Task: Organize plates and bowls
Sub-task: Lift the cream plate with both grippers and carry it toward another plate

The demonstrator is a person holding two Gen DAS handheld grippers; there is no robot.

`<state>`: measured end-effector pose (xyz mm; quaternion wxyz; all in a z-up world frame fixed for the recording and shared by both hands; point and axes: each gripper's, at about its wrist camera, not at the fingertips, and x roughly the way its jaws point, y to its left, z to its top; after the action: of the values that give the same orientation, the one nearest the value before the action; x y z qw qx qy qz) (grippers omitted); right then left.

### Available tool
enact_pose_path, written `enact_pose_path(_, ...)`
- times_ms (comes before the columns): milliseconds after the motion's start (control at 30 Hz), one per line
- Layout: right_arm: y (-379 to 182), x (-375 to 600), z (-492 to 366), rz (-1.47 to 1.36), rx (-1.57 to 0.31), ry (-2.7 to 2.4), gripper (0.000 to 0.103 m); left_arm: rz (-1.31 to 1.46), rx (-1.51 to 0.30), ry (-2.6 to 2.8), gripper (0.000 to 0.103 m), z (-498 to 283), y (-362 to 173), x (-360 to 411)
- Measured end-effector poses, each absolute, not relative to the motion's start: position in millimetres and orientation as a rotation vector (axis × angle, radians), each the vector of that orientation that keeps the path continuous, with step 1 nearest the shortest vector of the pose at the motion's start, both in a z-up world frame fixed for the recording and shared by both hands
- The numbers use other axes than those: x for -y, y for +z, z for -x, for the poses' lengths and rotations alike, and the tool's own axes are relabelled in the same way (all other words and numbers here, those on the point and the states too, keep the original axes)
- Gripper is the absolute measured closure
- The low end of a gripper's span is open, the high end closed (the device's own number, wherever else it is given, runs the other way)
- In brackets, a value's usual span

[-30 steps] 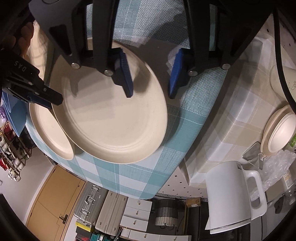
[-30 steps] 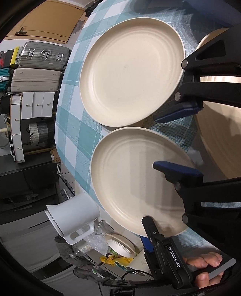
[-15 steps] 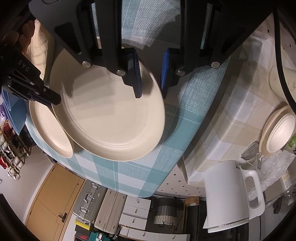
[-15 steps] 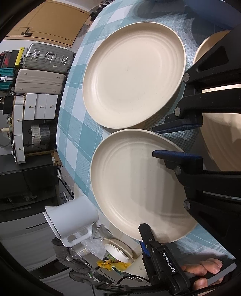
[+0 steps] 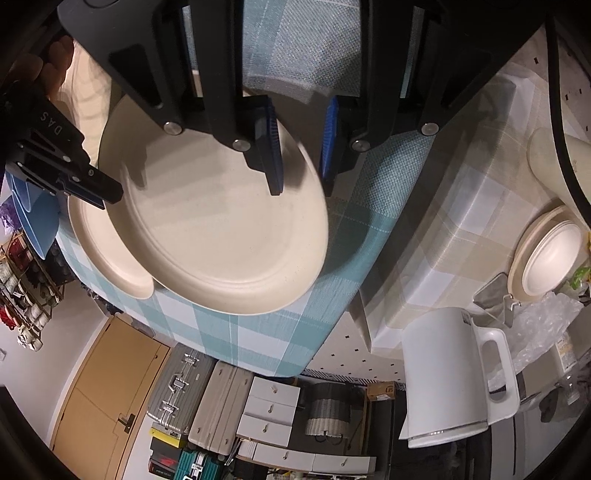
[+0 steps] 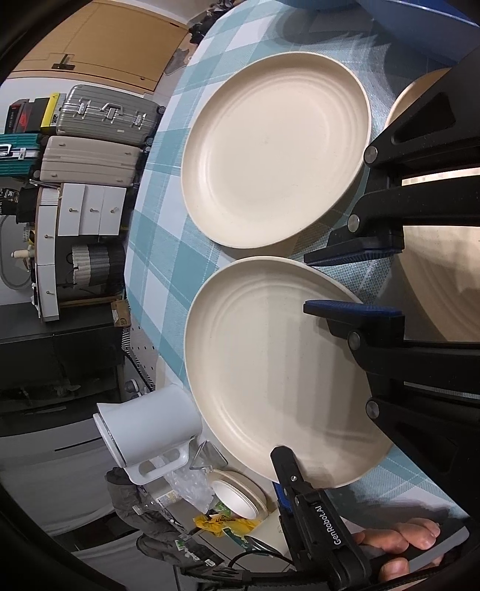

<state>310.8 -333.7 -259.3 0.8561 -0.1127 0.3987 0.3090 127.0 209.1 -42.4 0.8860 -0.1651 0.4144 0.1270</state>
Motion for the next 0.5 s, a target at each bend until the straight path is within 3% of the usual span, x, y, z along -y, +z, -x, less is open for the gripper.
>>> enact_pose_path(500, -225, 359, -290, 0.211, -0.774, 0.618, 0.084, 0.302, -0.798, 0.216, 0.086, -114, -3, -182)
